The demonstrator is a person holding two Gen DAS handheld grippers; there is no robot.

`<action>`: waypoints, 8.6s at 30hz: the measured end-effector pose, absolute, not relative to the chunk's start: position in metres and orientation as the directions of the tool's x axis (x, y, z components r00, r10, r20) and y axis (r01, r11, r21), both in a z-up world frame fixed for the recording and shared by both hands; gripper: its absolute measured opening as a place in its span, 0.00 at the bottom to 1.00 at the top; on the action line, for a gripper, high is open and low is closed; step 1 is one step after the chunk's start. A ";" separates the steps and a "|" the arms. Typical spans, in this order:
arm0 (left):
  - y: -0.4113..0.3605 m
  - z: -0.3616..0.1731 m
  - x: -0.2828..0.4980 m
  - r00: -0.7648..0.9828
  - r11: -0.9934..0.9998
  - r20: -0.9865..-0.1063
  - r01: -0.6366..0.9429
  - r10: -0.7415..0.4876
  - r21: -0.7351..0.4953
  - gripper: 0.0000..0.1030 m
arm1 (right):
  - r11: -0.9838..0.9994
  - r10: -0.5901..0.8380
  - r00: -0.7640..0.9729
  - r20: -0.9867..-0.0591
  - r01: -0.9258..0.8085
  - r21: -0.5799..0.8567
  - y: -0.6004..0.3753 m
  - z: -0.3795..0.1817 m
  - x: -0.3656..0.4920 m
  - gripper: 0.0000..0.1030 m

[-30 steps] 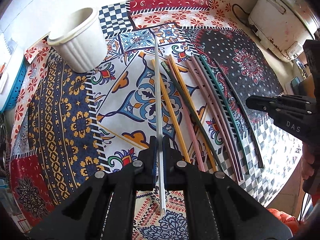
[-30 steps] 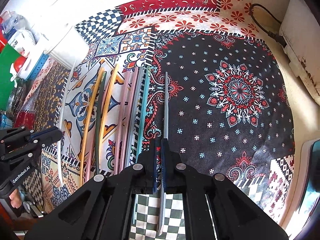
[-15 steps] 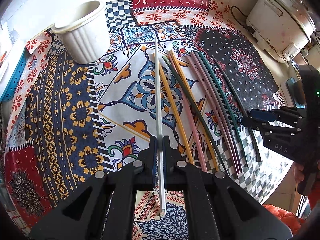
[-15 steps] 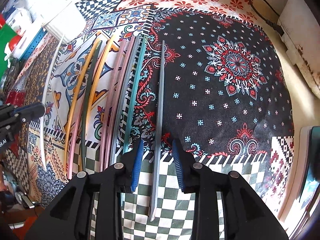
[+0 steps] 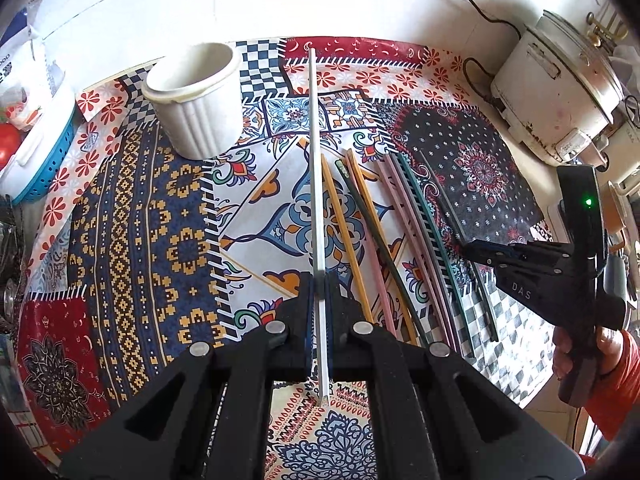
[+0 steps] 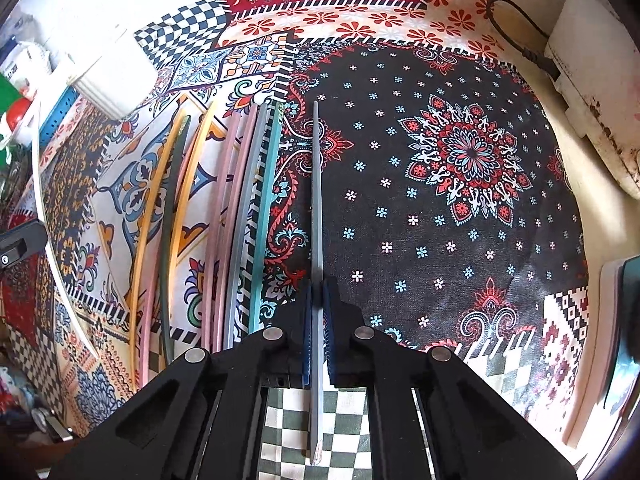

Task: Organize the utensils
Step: 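Lift the white stick with the left tool while the right tool lifts the grey rod, then carry the white stick with the left tool while the right tool raises the grey rod, then drop the grey rod into the cup with the right tool while the left drops the white stick, then move both open tools back to the remaining chopsticks on the cloth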

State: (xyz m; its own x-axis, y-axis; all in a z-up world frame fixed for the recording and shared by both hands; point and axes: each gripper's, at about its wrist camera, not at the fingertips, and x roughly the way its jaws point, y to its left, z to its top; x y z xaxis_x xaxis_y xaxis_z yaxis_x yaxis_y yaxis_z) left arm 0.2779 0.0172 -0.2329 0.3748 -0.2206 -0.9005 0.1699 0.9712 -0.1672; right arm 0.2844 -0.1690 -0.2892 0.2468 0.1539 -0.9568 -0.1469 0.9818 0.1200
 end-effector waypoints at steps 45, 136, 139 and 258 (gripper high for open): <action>0.135 -0.266 0.281 0.411 0.895 -0.891 -0.299 -0.191 -0.330 0.19 | 0.906 0.384 0.465 -0.798 -0.358 0.228 -0.120 -0.177 0.298 0.03; 0.151 -0.215 0.315 0.498 0.955 -0.866 -0.230 -0.048 -0.185 0.03 | 0.835 0.507 0.327 -0.798 -0.415 0.360 -0.075 -0.182 0.378 0.05; 0.149 -0.202 0.319 0.536 0.954 -0.843 -0.232 -0.039 -0.191 0.03 | 0.829 0.517 0.337 -0.787 -0.428 0.361 -0.074 -0.173 0.377 0.05; -0.008 -0.289 0.291 0.283 0.972 -0.931 0.099 -0.232 -0.212 0.21 | 0.924 0.281 0.186 -0.942 -0.316 0.213 -0.163 -0.293 0.286 0.26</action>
State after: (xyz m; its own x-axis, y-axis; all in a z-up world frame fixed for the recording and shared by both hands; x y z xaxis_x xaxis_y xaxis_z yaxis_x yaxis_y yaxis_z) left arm 0.2906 -0.0081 -0.2889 0.2831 -0.2319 -0.9306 0.0991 0.9722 -0.2121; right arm 0.2857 -0.1633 -0.2930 0.1857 0.2806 -0.9417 -0.3163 0.9244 0.2130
